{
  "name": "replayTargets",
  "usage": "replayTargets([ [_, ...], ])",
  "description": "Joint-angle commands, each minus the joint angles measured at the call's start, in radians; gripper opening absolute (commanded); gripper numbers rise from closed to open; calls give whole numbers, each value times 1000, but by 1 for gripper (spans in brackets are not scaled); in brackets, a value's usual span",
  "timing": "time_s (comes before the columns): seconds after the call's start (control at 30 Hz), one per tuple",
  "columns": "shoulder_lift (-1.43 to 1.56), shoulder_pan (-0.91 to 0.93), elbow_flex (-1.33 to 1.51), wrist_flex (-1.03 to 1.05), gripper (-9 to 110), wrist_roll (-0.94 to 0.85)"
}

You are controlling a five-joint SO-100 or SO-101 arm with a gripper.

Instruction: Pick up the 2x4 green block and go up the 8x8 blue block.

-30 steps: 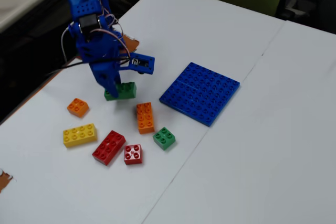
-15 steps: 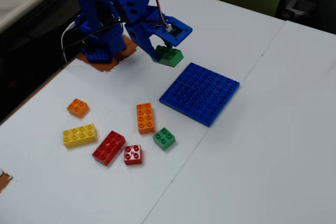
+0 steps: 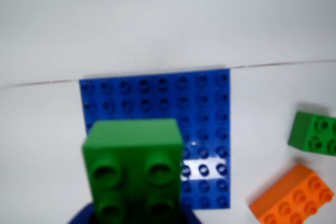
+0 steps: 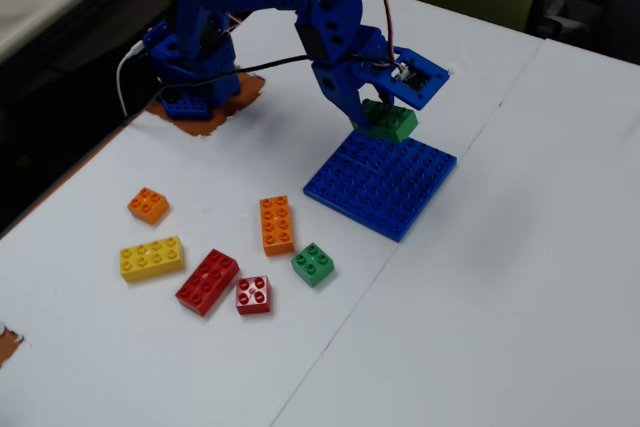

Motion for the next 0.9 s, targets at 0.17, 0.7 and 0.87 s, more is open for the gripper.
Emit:
replayTargets([
  [0.17, -21, -11, -64, 57, 0, -87],
  [0.7, -34, -6, -94, 51, 0, -94],
  [0.87, -41, -8, -98, 48, 0, -94],
])
